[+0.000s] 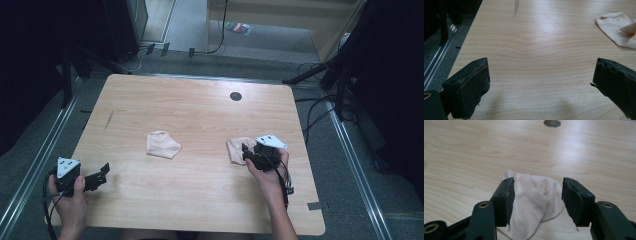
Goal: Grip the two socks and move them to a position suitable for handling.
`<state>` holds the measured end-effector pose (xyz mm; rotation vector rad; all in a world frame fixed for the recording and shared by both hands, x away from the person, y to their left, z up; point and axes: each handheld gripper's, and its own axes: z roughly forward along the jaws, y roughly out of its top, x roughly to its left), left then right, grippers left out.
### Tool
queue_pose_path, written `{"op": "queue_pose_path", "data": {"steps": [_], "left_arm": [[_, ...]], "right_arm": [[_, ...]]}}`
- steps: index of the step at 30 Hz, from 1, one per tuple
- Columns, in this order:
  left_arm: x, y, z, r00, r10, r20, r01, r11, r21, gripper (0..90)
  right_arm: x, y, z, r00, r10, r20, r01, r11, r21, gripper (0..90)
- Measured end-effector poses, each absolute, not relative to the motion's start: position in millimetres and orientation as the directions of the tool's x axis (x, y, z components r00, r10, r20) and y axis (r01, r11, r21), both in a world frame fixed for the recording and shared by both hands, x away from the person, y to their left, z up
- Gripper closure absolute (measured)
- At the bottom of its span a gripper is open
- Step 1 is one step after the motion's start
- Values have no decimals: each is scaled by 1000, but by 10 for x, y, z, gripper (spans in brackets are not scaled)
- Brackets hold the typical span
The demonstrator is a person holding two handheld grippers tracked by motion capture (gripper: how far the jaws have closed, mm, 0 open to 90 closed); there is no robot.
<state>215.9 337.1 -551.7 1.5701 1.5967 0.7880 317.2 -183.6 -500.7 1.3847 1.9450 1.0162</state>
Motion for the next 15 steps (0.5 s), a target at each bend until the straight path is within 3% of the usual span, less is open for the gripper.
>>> {"op": "queue_pose_path", "data": {"steps": [15], "left_arm": [[2160,3339,-5514,42,997,-65,539,32,842,9]], "right_arm": [[3449,-1648,-5419,-346,938,-8,643,243,726,400]]}}
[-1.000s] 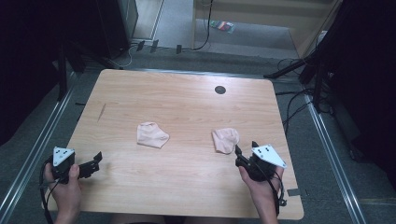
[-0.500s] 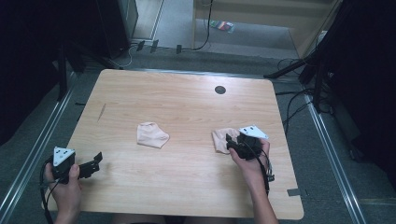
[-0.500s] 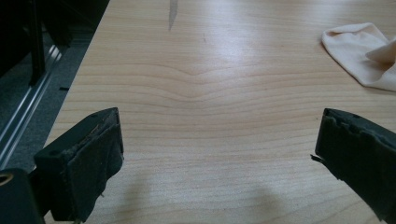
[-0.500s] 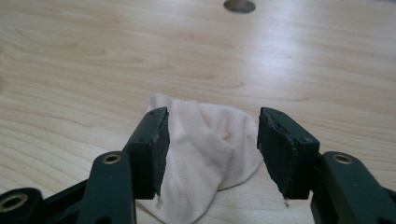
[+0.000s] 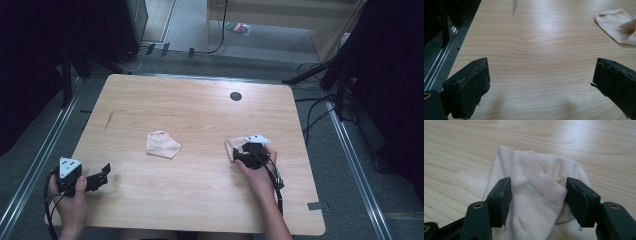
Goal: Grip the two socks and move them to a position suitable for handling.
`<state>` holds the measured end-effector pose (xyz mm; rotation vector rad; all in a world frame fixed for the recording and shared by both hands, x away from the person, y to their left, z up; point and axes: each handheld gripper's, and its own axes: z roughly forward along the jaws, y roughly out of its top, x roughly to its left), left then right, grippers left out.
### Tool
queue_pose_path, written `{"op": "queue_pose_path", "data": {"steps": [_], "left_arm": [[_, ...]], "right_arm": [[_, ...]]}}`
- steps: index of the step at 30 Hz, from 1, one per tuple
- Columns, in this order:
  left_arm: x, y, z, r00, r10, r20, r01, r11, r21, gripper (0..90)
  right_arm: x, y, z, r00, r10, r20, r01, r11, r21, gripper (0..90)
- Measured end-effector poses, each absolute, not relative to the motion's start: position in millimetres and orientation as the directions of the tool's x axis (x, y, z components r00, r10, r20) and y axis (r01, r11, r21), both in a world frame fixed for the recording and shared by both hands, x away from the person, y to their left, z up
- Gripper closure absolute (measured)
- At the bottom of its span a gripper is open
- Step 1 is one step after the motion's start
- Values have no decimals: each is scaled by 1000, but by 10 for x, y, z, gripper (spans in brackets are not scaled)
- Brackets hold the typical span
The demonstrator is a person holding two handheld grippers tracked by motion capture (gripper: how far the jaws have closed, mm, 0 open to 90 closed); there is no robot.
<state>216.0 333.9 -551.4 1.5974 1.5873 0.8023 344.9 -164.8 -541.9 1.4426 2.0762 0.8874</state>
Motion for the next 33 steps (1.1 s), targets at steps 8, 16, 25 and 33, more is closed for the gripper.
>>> {"op": "queue_pose_path", "data": {"steps": [8,16,25,33], "left_arm": [[2160,3335,-5514,43,997,-60,536,28,844,8],[2127,3247,-5449,65,998,-13,526,-23,850,9],[2020,2834,-5217,173,985,-26,487,-62,871,8],[2082,2292,-5048,296,954,-44,459,-102,883,9]], "right_arm": [[3391,-1630,-5427,-367,930,23,629,230,742,788],[3211,-1617,-5141,-362,930,63,603,182,777,827],[2830,-1385,-4889,-429,898,97,583,194,789,826],[2507,-1047,-4804,-480,873,90,582,240,777,824]]}}
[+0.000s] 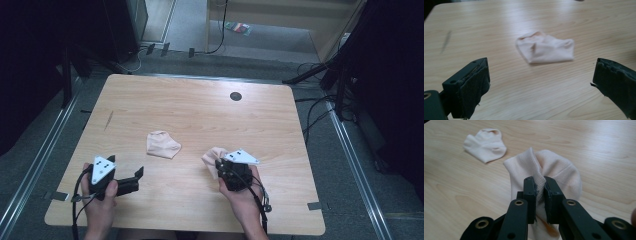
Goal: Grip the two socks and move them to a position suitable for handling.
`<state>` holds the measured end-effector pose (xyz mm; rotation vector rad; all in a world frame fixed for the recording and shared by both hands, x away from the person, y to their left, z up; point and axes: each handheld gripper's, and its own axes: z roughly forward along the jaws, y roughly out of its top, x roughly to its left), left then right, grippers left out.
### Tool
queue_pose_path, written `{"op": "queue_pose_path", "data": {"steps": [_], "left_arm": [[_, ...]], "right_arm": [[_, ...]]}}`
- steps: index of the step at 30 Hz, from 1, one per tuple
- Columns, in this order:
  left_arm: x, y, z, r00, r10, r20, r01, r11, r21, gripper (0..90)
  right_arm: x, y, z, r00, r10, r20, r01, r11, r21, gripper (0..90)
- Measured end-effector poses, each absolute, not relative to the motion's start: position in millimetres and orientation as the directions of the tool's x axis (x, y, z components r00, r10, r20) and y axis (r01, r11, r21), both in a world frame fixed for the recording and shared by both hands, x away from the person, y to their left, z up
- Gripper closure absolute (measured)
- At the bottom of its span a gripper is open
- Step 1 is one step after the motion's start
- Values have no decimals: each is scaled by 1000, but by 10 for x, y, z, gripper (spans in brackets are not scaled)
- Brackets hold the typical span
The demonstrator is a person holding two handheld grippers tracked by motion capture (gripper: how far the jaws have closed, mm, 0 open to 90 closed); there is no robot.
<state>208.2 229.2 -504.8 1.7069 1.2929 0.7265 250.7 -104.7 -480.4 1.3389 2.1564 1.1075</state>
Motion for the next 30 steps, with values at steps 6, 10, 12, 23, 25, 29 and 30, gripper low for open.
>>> {"op": "queue_pose_path", "data": {"steps": [6,10,12,23,25,29,30], "left_arm": [[2139,1934,-4996,394,913,-103,436,-87,895,9],[2125,1773,-5084,447,890,-92,438,-129,890,9],[2110,1736,-5163,468,879,-90,440,-144,887,9],[2117,1755,-5353,511,853,-107,478,-178,860,9],[2116,1764,-5367,516,850,-109,484,-184,855,9],[2123,1754,-5384,523,844,-120,493,-184,850,10],[2123,1754,-5384,523,844,-120,493,-184,850,10]], "right_arm": [[2358,-762,-4838,-494,866,76,601,278,749,821],[2303,-605,-5013,-507,859,73,619,305,724,819],[2291,-581,-5111,-503,859,94,635,293,715,818],[2286,-641,-5255,-573,805,154,638,321,700,446],[2283,-731,-5164,-583,797,158,612,303,730,458],[2351,-880,-5131,-583,795,169,605,285,744,568],[2383,-920,-5155,-579,791,198,623,271,734,603]]}}
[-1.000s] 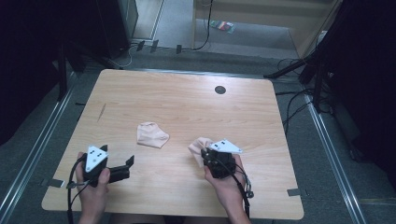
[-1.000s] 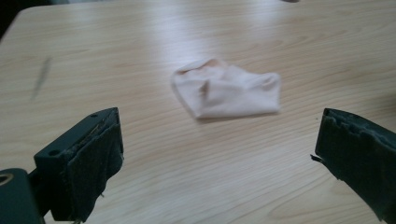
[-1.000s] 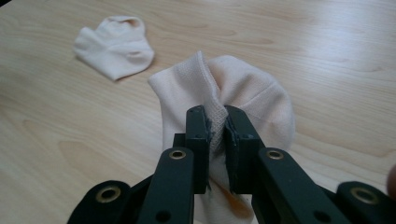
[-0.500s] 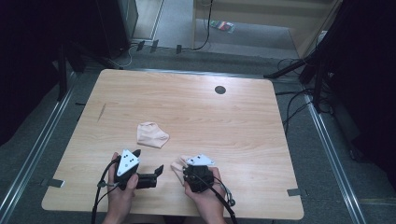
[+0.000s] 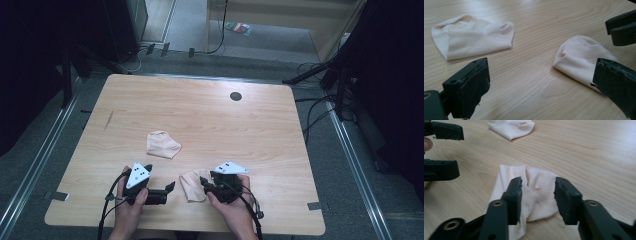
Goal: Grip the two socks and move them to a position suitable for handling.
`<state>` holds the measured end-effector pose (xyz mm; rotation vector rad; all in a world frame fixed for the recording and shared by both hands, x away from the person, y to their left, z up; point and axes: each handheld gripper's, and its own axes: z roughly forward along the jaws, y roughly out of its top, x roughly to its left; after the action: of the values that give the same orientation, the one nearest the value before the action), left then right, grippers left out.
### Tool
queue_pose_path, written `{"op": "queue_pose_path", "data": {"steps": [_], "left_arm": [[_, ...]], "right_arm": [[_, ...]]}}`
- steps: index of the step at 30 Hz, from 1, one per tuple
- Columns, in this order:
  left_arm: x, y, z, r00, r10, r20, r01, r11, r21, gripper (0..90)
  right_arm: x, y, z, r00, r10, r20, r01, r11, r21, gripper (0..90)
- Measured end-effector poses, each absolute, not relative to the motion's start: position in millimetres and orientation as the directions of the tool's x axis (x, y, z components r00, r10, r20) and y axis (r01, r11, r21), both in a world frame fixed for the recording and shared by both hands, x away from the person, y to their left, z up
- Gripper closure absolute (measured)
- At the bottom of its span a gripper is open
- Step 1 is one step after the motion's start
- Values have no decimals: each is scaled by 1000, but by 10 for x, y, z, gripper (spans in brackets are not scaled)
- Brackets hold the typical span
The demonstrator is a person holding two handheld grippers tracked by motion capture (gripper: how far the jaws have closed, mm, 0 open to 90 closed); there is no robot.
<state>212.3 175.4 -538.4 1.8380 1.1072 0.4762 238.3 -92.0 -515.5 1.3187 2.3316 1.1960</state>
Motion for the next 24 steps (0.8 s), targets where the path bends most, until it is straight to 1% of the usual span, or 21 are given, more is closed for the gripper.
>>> {"op": "queue_pose_path", "data": {"steps": [2,5,7,8,9,12,15,18,24], "left_arm": [[2121,1743,-5387,523,844,-119,496,-188,848,13],[2119,1739,-5393,512,852,-109,498,-190,846,50],[2123,1749,-5398,513,852,-107,497,-193,846,50],[2123,1750,-5398,511,853,-107,498,-192,846,50],[2122,1751,-5396,511,853,-107,498,-192,846,50],[2122,1748,-5397,513,852,-109,498,-192,846,50],[2122,1745,-5399,513,851,-112,501,-191,844,50],[2127,1744,-5404,512,852,-111,503,-193,843,50],[2134,1752,-5410,505,857,-108,505,-191,841,50]], "right_arm": [[2415,-961,-5192,-577,781,239,642,253,723,643],[2419,-945,-5222,-588,761,272,655,251,713,658],[2413,-916,-5233,-601,752,271,650,263,713,656],[2401,-873,-5251,-608,752,256,645,279,711,631],[2401,-860,-5261,-602,759,250,648,281,708,608],[2418,-845,-5306,-590,763,264,671,282,685,590],[2420,-837,-5318,-587,762,274,685,287,670,599],[2382,-808,-5291,-601,752,269,672,293,680,638],[2299,-746,-5203,-641,720,266,638,308,706,660]]}}
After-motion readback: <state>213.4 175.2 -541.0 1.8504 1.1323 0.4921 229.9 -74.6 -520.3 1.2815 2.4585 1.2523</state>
